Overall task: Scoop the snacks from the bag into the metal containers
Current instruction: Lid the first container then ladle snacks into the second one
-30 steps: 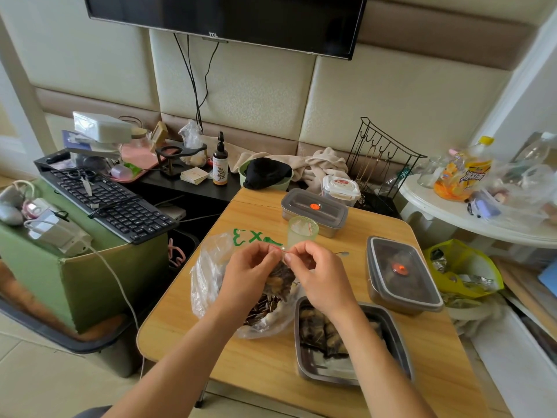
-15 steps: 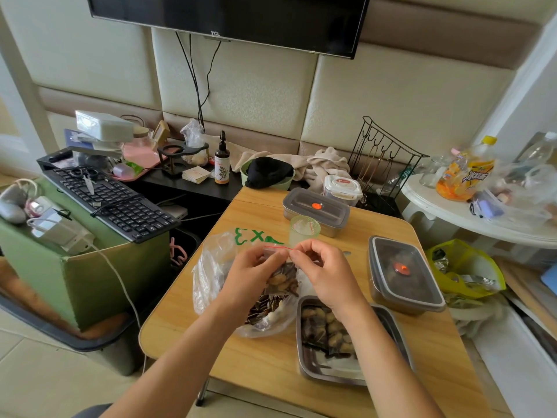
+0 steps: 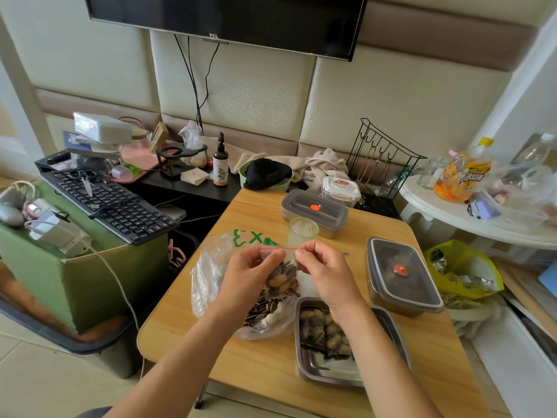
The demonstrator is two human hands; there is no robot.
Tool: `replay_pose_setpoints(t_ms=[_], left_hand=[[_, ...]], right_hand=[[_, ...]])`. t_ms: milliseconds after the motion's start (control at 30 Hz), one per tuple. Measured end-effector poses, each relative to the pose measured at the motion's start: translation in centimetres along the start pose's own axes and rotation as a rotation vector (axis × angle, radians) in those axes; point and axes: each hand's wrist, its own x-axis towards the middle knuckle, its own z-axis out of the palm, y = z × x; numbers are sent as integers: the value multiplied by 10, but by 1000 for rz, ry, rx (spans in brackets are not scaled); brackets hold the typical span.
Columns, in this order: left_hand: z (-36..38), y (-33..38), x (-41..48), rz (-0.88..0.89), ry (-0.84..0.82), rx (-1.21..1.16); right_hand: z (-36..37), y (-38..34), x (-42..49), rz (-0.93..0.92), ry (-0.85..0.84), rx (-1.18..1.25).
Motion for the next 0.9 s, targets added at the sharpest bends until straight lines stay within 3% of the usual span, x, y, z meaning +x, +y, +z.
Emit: replay_pose_setpoints(t_ms=[167,567,900], left_hand=[[-1,-7,4,79,62,171],[-3,2,-1,68,23,77],[-5,-1,1,80,83,100]], right_hand=[[4,-3,-3,-132,100,-205],[1,4,0,-82,68,-43],[7,6,0,-50,20,35]])
